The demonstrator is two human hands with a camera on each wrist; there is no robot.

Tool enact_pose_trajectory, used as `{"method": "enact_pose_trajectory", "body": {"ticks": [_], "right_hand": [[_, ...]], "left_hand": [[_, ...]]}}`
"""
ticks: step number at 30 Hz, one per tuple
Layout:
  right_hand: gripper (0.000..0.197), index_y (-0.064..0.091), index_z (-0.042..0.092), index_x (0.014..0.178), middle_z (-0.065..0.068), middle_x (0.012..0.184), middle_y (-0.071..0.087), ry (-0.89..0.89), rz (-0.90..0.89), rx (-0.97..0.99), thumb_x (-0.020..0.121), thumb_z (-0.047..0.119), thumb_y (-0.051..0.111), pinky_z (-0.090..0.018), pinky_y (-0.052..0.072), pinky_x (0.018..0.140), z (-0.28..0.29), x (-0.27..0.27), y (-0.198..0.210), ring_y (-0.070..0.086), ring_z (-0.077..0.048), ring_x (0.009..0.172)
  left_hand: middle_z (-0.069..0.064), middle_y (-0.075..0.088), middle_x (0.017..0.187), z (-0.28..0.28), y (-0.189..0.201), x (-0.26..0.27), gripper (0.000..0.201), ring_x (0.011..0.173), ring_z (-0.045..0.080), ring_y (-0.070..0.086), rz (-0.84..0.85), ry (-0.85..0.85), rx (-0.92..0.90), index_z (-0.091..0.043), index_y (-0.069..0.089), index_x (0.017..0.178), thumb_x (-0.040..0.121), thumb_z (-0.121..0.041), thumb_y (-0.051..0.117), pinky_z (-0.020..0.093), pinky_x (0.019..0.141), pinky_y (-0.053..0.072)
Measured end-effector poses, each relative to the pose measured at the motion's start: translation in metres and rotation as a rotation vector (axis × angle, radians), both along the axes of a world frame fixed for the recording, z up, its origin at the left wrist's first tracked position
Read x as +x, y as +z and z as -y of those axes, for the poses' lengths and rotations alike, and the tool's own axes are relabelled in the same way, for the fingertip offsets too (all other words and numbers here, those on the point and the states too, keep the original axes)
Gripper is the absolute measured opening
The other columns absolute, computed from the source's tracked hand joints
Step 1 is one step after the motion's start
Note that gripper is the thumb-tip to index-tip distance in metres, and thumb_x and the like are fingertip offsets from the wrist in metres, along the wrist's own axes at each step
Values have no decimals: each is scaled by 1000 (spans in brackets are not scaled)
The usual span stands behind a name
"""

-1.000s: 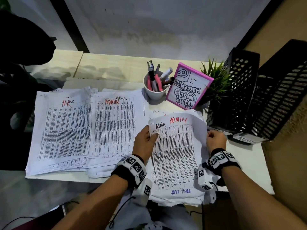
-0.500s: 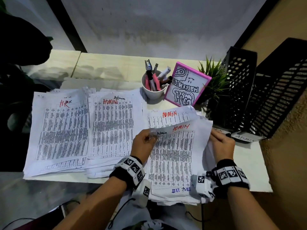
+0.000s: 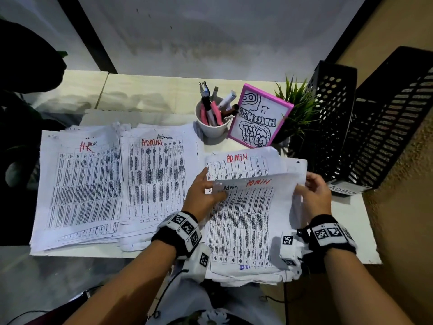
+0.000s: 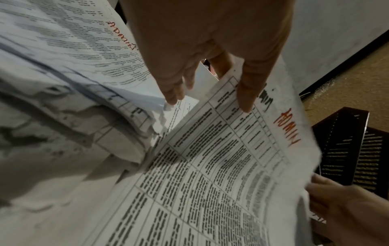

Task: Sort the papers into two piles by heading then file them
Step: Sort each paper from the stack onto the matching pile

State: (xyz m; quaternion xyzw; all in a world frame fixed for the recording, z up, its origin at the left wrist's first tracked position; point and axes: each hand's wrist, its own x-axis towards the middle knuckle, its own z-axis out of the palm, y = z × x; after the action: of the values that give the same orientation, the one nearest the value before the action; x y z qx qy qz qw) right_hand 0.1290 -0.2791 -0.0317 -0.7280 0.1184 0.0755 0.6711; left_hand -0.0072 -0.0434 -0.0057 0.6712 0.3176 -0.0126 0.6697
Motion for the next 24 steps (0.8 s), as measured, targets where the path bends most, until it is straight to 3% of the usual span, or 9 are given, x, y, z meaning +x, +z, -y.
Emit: {"method": "enact_pose_trajectory", "body": {"ticks": [2,4,8,10,11,15,18,21,24], "right_hand": [[27,60,9,103,-8,91,61,74,29,-92,81,-6,65,-5,45,65,-3,7,1,58,-2,75],[21,62,5,100,-5,84,62,159,35,-172,81,-3,68,-9,48,67,-7,10,0,60,3,69],[16,68,7,91,-8,80,65,225,44,-494,76,3,72,-31,49,72,-18,17,-11,61,-22,76],[20,67,9,92,-9,87,65,159,93,-763,75,14,75,-33,48,70,-25,15,-14,60,-28,82],[25,64,9,96,-10,91,63,126,102,-831,75,16,75,-35,47,71,-28,12,-14,58,-29,84],[21,51,6,102,-12,96,57,41,56,-793,83,-1,58,-30,35,71,-42,-8,-13,50,-28,82],[19,58,2,96,-18,106,56,88,34,-843,79,-7,54,-33,38,75,-48,-10,-20,55,-35,93],[8,59,0,81,-21,95,53,175,-22,-898,79,-6,54,-37,41,72,-54,-5,-25,57,-41,93],[26,59,0,102,-24,112,52,193,-76,-894,78,-9,55,-38,45,79,-59,0,-28,56,-41,100]], "left_hand": [[-7,26,155,0,0,1,15,138,17,32,-12,-15,35,-21,71,78,72,-10,79,48,113,29],[-7,30,153,1,-3,-2,7,136,15,34,-12,-12,60,-9,72,76,72,-7,78,43,113,28],[3,49,137,2,-7,-13,34,125,16,48,34,-37,-21,-30,72,64,68,4,76,29,98,43],[-1,53,129,1,-6,-18,34,113,8,53,23,-49,25,-18,69,59,72,13,67,11,77,46],[-1,54,127,1,-5,-20,35,108,6,54,22,-42,43,-14,67,58,75,16,62,9,71,46],[6,59,116,-2,-2,-24,45,101,12,58,67,50,-27,-12,65,52,74,25,52,19,74,52],[5,61,112,-6,-3,-25,58,105,17,58,83,59,-33,-24,67,44,73,24,53,25,78,51],[3,63,110,-8,-4,-26,60,104,19,59,100,78,-44,-26,67,43,73,24,53,24,75,49],[7,63,112,-8,-2,-25,61,105,20,60,118,77,-47,-27,66,43,74,24,52,21,72,47]]}}
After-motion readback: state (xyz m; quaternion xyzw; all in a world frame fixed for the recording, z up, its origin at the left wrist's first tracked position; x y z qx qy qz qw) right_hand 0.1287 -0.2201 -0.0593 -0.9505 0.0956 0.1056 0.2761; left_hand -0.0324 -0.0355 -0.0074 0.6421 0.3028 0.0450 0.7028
